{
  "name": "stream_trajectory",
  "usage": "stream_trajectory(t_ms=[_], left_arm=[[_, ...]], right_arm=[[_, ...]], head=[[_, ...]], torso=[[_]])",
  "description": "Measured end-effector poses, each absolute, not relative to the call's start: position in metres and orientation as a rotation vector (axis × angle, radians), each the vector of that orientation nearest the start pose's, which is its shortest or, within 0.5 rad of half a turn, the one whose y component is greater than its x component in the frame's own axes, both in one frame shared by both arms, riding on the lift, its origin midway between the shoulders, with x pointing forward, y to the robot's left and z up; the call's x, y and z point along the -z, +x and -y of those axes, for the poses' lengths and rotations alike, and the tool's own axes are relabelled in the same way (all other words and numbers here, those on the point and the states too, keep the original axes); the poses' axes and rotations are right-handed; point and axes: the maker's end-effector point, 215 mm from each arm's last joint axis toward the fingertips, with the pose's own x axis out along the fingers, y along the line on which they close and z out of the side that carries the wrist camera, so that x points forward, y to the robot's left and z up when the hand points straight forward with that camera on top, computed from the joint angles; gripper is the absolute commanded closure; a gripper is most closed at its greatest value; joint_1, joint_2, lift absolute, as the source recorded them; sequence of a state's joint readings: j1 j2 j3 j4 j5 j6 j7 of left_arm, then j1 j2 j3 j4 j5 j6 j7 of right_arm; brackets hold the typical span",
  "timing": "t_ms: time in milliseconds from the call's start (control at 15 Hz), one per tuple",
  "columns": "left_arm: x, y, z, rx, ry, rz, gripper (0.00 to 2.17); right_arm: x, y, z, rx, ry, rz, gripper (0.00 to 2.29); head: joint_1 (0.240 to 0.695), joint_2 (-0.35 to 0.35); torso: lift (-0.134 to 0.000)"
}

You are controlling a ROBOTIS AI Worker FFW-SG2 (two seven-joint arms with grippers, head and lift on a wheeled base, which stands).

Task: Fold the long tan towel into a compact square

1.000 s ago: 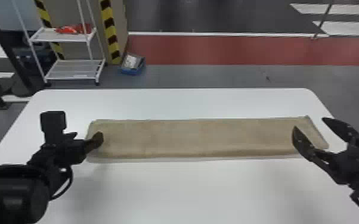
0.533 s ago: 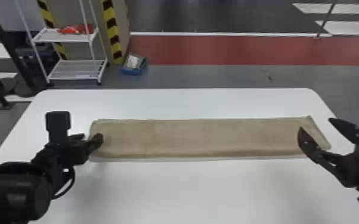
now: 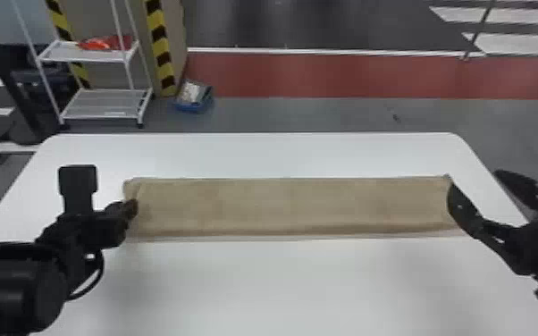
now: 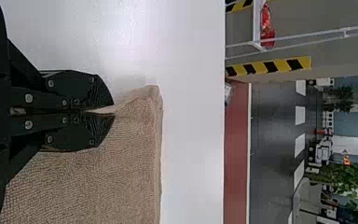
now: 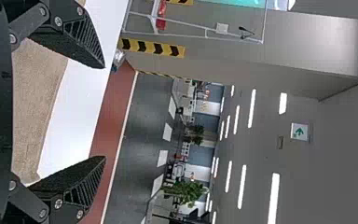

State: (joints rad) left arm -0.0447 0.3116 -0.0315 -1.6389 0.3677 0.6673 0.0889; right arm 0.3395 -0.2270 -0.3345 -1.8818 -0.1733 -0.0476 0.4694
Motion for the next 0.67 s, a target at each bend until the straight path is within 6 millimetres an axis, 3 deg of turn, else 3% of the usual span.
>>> stream_trajectory(t_ms=[200,333,467,533,667], left_arm=[[0.403,0.565,-0.302,0.000,-0.106,-0.478,1.35],[0.361,0.557,-0.282,0.053,-0.142,-0.444,1.35],[0.325,0.547,-0.254,0.125,-0.172,-0.417,1.35],[0.315,0.543,-0.243,0.161,-0.196,-0.415,1.35],[0.301,0.535,-0.220,0.254,-0.294,-0.419,1.35]], right_arm=[[0.297,0.484,0.345,-0.236,-0.158,0.043,0.22],[0.296,0.490,0.335,-0.245,-0.150,0.045,0.22],[0.297,0.500,0.310,-0.262,-0.151,0.049,0.22],[0.303,0.505,0.294,-0.277,-0.158,0.043,0.22],[0.321,0.517,0.248,-0.342,-0.178,0.026,0.44]], head=[[0.695,-0.044],[0.695,-0.054],[0.695,-0.058],[0.695,-0.054],[0.695,-0.036]], torso=[[-0.123],[-0.123],[-0.123],[-0.123],[-0.123]])
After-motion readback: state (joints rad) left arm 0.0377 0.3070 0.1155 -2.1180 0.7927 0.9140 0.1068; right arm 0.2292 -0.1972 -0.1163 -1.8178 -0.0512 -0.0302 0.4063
